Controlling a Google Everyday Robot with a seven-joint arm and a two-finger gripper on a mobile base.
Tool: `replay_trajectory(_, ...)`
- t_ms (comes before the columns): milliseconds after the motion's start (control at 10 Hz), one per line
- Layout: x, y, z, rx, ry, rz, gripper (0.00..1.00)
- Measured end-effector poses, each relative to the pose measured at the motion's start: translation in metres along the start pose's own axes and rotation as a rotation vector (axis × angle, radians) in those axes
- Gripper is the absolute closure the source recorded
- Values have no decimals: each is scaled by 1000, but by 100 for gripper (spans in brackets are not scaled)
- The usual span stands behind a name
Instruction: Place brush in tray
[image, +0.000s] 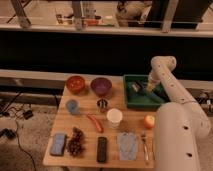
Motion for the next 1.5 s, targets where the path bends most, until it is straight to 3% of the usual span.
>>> replay_trajectory(200,0,0,0,0,0,0,97)
replay_trajectory(800,0,0,0,0,0,0,36)
replay_trajectory(1000,0,0,0,0,0,0,22)
replay_trajectory(1500,-1,0,0,0,-1,-1,20)
